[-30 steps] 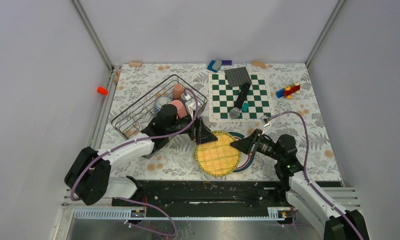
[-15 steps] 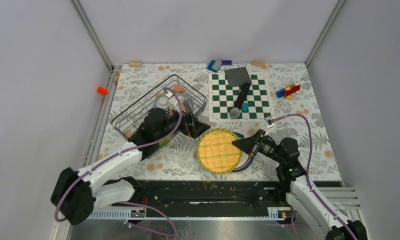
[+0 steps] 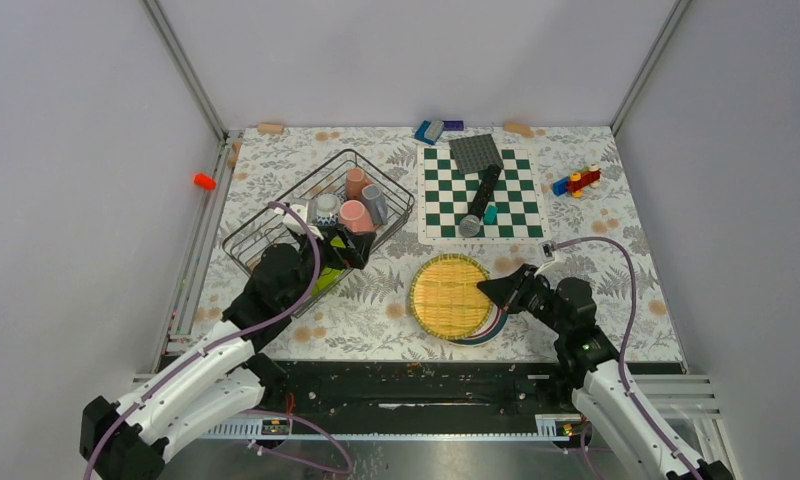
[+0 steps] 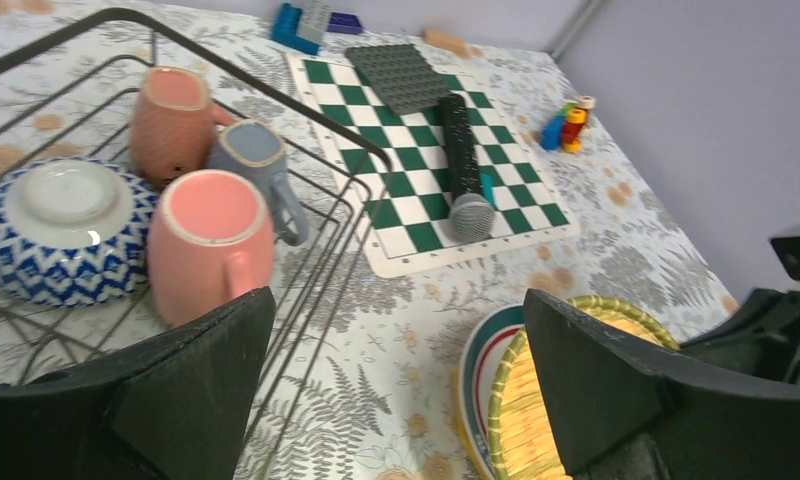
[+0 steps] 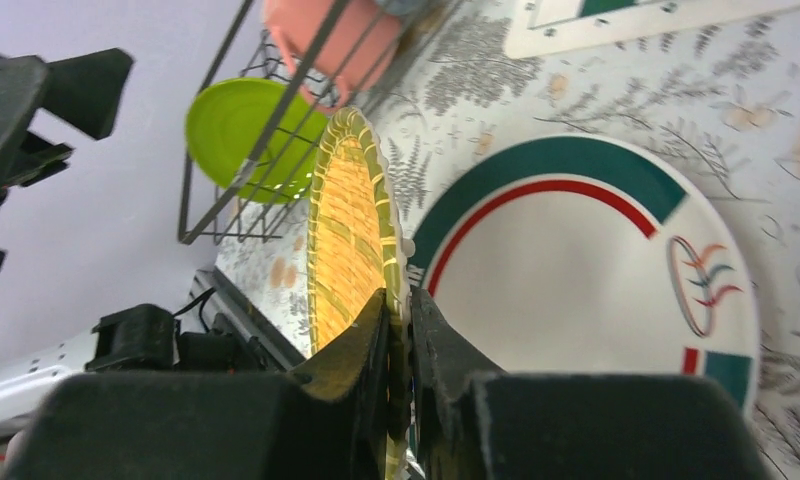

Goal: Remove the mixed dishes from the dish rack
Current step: Place the plate at the center of the board.

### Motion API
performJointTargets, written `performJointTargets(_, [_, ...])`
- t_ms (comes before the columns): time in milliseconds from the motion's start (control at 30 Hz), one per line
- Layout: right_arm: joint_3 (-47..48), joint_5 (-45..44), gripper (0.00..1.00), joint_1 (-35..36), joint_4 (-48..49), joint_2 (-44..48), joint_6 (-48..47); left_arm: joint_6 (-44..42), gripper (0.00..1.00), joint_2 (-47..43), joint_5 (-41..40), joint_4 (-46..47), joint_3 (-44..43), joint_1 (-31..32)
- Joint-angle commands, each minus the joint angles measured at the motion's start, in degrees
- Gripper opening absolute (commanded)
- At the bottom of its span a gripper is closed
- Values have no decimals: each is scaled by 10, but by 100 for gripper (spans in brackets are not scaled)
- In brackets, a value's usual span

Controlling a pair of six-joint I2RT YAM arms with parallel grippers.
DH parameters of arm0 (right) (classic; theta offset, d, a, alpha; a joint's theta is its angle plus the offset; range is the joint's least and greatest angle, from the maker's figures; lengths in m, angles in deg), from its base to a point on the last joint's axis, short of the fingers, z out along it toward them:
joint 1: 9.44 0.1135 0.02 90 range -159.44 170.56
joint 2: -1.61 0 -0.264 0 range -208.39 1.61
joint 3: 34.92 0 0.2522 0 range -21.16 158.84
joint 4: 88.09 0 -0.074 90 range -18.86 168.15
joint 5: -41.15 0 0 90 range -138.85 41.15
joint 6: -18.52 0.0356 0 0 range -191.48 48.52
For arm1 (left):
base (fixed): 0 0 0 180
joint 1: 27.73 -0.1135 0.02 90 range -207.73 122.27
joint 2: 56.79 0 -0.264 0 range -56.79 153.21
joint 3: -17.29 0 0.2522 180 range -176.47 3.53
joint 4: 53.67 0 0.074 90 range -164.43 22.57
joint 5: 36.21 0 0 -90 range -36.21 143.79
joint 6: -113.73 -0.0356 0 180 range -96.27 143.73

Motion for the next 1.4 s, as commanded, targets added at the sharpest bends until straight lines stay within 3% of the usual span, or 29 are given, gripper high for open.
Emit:
performJointTargets(0, [39, -68, 0, 3, -58, 15, -13, -17, 99, -11, -72, -16, 1, 0])
performJointTargets(467, [53, -124, 0, 3, -130, 8, -23, -45, 99, 21, -55, -28, -43, 0])
performJointTargets(933, [62, -158, 10, 3, -172, -15, -26, -43, 99, 52, -36, -33, -54, 0])
performJointTargets(1367, [73, -168, 41, 3, -188, -37, -38, -53, 99, 103, 12, -29, -89, 0])
